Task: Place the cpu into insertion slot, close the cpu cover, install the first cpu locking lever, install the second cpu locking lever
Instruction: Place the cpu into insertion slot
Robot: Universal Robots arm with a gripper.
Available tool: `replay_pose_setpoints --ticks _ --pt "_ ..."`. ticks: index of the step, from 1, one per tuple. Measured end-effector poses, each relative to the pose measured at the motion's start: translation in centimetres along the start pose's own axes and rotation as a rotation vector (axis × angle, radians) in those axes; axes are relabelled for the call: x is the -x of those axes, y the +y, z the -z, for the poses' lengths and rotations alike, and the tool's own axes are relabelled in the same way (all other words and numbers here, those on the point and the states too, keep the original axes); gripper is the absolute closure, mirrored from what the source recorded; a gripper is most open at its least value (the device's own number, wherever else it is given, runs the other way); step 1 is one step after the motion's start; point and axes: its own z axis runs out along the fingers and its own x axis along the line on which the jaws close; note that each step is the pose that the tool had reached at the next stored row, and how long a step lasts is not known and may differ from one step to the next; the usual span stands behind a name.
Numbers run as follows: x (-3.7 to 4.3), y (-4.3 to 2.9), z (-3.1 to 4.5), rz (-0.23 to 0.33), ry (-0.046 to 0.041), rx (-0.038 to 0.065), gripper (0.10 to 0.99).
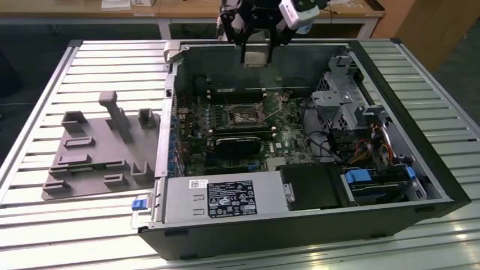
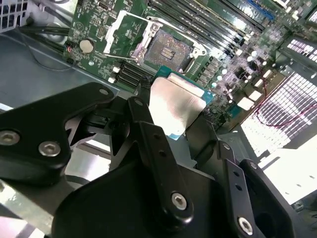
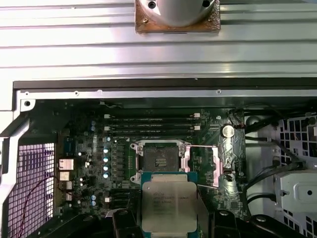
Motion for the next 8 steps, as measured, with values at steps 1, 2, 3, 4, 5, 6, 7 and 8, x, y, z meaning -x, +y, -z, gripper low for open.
replay_pose_setpoints --ticks 1,2,3,4,5,6,7,8 --pt "0.0 -0.01 -0.07 -0.018 -0.0016 0.0 0.553" --pt "0.0 -0.01 -0.15 -0.036 -0.0031 0.001 0.553" --pt "0.0 -0.02 -0.23 -0.054 -0.0047 0.001 0.553" --pt "0.0 -0.03 -0.33 -0.072 -0.0062 0.001 0.553" --pt "0.01 -0.04 -0.45 -0.09 -0.0078 0.002 0.553" --pt "0.01 -0.05 -0.58 -0.109 -0.0095 0.002 0.553" --pt "0.01 -0.06 -0.71 -0.127 -0.0111 0.002 0.553" --pt "0.02 -0.07 -0.85 -0.145 -0.0127 0.003 0.553"
